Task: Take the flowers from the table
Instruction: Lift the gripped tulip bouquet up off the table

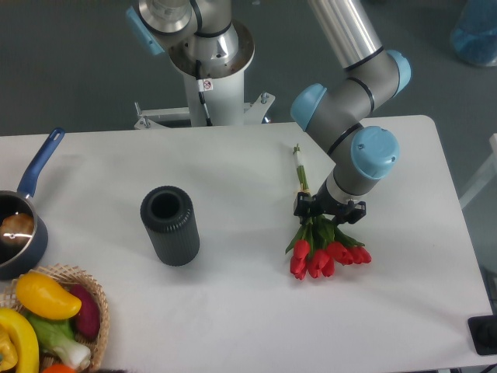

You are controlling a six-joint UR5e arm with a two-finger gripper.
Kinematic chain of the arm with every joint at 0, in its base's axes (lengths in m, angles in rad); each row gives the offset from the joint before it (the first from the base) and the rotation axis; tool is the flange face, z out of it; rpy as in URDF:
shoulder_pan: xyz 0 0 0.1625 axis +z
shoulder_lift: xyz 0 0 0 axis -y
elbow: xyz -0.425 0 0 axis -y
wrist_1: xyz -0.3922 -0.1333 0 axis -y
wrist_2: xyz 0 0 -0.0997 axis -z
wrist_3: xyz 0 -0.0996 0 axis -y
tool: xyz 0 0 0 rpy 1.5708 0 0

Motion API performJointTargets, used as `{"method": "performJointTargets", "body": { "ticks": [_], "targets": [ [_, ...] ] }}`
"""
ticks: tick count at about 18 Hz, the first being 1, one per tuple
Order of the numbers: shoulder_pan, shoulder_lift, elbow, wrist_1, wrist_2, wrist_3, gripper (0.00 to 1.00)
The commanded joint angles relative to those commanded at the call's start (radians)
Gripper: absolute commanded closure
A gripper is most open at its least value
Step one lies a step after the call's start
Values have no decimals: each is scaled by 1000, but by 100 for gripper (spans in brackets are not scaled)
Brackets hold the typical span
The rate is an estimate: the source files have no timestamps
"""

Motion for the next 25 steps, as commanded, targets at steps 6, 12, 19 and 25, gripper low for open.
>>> {"method": "performJointTargets", "body": {
  "ticks": [6, 12, 19, 25],
  "targets": [
    [0, 12, 2, -2, 0, -2, 74],
    [0, 44, 20, -5, 21, -34, 85],
    [0, 90, 49, -6, 14, -29, 84],
    [-6, 132, 115, -6, -32, -35, 84]
  ]
}}
